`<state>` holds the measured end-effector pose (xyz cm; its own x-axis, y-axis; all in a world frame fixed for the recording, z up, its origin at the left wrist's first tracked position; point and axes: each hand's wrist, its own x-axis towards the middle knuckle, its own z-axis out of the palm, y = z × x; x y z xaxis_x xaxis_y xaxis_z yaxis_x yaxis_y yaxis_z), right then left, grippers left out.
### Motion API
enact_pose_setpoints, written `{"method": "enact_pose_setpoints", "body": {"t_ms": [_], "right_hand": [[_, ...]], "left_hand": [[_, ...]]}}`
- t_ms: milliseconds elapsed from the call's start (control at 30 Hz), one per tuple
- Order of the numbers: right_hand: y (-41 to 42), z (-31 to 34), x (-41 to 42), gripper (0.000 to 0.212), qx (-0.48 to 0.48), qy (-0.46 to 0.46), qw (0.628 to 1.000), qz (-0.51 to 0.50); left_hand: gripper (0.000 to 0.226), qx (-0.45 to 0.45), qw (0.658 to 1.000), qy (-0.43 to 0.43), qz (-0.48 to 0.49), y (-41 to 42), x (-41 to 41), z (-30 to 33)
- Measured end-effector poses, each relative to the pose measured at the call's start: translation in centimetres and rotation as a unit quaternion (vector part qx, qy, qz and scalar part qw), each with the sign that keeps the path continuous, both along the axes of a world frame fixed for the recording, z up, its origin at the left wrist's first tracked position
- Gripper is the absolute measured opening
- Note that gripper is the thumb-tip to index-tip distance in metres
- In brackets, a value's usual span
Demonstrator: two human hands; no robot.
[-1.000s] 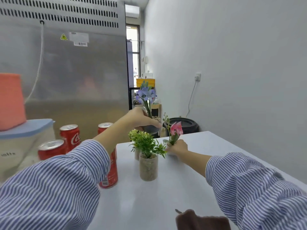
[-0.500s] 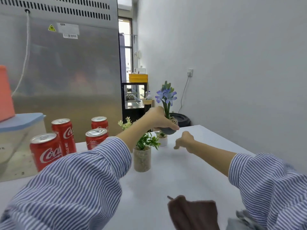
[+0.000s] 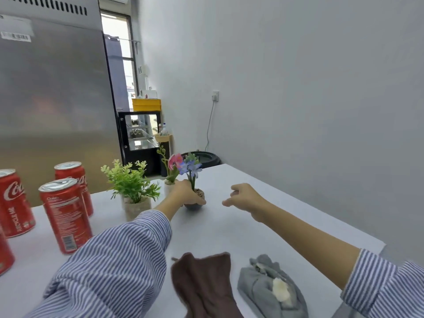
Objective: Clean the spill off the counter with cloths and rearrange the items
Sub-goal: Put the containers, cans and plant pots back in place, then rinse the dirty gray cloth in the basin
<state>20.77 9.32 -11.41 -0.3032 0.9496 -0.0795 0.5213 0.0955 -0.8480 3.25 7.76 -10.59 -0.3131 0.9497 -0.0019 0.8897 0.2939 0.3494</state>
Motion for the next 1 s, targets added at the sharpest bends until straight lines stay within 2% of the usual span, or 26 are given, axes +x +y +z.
{"method": "enact_pose_setpoints", "body": {"t_ms": [67,167,233,300,400,433,500,533,633,700,767,833,933,1000], "right_hand": [[-1.4,-0.2,0.9,0.070,0.002,-0.005,1.000,0.010],[-4.2,0.0,2.4,0.059,0.003,-0.012,0.999,0.032],[-6.9,0.1,3.6,0.056,0.005,-0.025,0.998,0.059],[-10.3,0.1,5.4,0.062,-0.001,-0.047,0.993,0.104],[-15.3,-1.7,8.2,0.077,0.027,-0.160,0.973,0.163],[-16.7,-2.8,8.8,0.079,0.075,-0.204,0.964,0.152],[-18.0,-4.7,9.4,0.072,0.154,-0.217,0.959,0.093],[-18.4,-5.3,9.3,0.067,0.171,-0.196,0.964,0.060],[-17.1,-5.4,8.0,0.061,0.167,-0.163,0.972,-0.023],[-15.4,-4.9,6.8,0.055,0.163,-0.178,0.969,-0.060],[-15.3,-4.2,5.6,0.041,0.169,-0.167,0.970,-0.048],[-17.0,-4.3,5.3,0.030,0.179,-0.146,0.973,-0.005],[-19.8,-4.7,7.2,0.042,0.157,-0.138,0.975,0.071],[-20.1,-4.4,9.1,0.042,0.150,-0.134,0.977,0.074]], "left_hand": [[0.084,0.018,1.000,-0.002,0.012,-0.4,0.4,0.0],[0.106,0.038,0.998,-0.014,0.042,-1.1,0.6,0.0],[0.108,0.032,0.999,-0.018,0.035,-2.0,0.8,0.3],[0.105,-0.006,1.000,-0.010,0.013,-3.5,1.4,0.9],[0.080,-0.056,0.998,0.021,-0.025,-7.3,2.9,2.3],[0.062,-0.054,0.998,0.024,-0.035,-8.8,3.4,2.7],[0.031,-0.058,0.996,0.039,-0.058,-11.2,5.0,3.1],[0.032,-0.056,0.995,0.050,-0.073,-12.8,5.9,2.9],[0.053,-0.047,0.989,0.035,-0.133,-17.5,8.6,0.9],[0.065,-0.097,0.982,0.035,-0.161,-19.9,9.6,-1.6],[0.074,-0.122,0.977,0.068,-0.162,-21.8,9.4,-4.3],[0.073,-0.108,0.981,0.072,-0.142,-23.3,8.6,-5.9],[0.071,-0.120,0.985,0.069,-0.099,-24.3,6.8,-6.0],[0.071,-0.134,0.987,0.067,-0.066,-24.8,5.5,-5.6]]}}
